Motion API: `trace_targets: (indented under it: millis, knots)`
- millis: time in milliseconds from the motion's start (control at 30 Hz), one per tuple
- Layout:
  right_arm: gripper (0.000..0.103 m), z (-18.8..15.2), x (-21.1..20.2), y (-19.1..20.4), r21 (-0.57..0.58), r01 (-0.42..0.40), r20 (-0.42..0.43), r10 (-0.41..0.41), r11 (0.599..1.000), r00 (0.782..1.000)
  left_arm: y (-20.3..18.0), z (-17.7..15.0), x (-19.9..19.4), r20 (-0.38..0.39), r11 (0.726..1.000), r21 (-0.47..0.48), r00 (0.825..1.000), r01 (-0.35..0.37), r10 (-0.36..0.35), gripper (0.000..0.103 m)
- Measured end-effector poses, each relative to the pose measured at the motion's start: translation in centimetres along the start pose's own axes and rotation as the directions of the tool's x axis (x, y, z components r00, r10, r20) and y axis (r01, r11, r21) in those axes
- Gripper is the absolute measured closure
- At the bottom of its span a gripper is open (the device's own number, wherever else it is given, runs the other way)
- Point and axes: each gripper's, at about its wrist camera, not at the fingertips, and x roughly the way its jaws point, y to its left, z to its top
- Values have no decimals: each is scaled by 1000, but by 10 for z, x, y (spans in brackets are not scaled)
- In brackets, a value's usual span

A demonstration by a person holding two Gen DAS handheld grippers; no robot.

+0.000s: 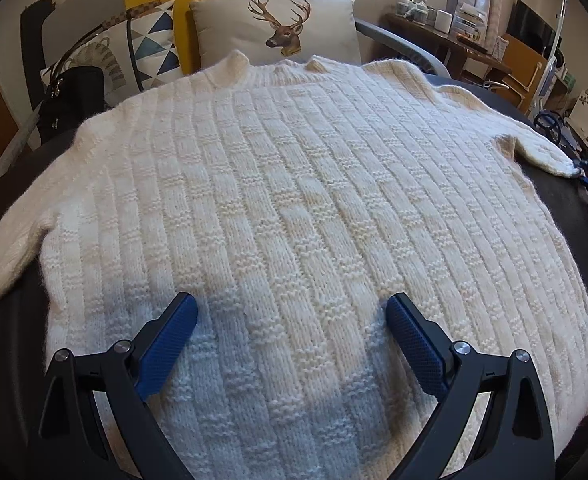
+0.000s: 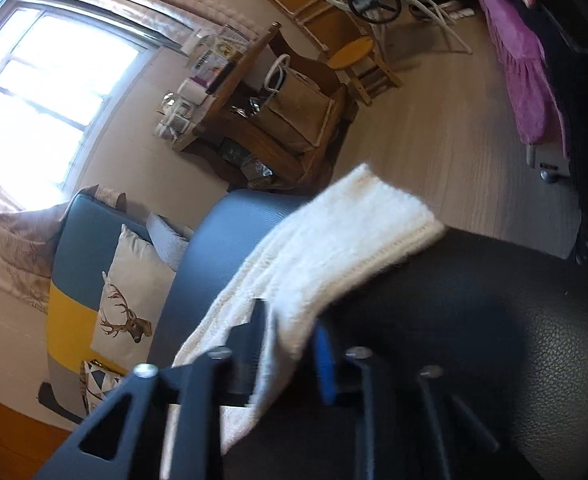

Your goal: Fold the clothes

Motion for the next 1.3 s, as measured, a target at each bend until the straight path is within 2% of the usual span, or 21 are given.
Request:
trace_targets:
  millis: [100,167,200,300,400,500,567,633,733,800,967,1000,1033,1100,1133,1167,1233,1300]
  knots:
    - [96,0,0,0,-13,0,19,0,1000,1000,1,1,1,-2,1000,2,1000,3,-3,5]
    - [97,-2,0,12,-69,34,25,-32,997,999,1,1,1,-3,1000,5,1000,3,-3,5]
    - [97,-2,-2,22,-107,21,30,-18,994,999,1,2,1,-5,1000,5,1000,4,-4,5]
    - [97,-8,-15,76,-254,-60,34,71,965,997,4,4,0,-11,1000,-10,1000,11,-11,5]
    - [97,-21,-28,144,-405,-151,4,167,902,986,10,9,-7,10,999,-37,1000,7,-6,5]
    - [98,-44,-41,220,-515,-282,-66,291,810,955,19,11,-16,32,998,-63,999,9,-7,5]
    - [97,-67,-45,266,-550,-382,-138,371,742,918,25,10,-22,46,997,-80,999,11,-7,5]
    - [98,-100,-45,311,-588,-463,-220,419,664,881,35,8,-28,62,994,-109,998,12,-5,5]
    - [98,-160,-34,363,-599,-554,-335,447,578,830,51,2,-34,74,989,-151,997,8,3,5]
    - [98,-210,-24,388,-613,-594,-412,431,521,803,64,-3,-37,77,984,-178,997,4,10,5]
    - [98,-338,14,420,-583,-684,-593,346,437,727,96,-15,-42,78,971,-238,996,-16,36,5]
    - [98,-363,20,423,-587,-692,-617,321,420,719,103,-17,-43,78,967,-253,996,-19,40,5]
    - [97,-389,26,426,-609,-684,-626,286,402,726,110,-19,-43,78,963,-269,996,-19,41,5]
    - [88,-437,41,428,-639,-685,-666,193,350,721,121,-22,-43,75,955,-295,996,-21,45,5]
    - [79,-457,50,425,-638,-689,-693,133,343,708,126,-23,-43,73,952,-306,996,-23,47,5]
    - [79,-472,57,420,-628,-699,-722,81,341,687,130,-23,-44,75,950,-312,996,-23,49,5]
    - [79,-482,61,410,-629,-696,-730,45,346,682,140,-20,-47,89,946,-322,994,-30,62,5]
    - [79,-473,58,401,-640,-673,-710,50,371,703,151,-14,-50,108,942,-336,992,-24,64,5]
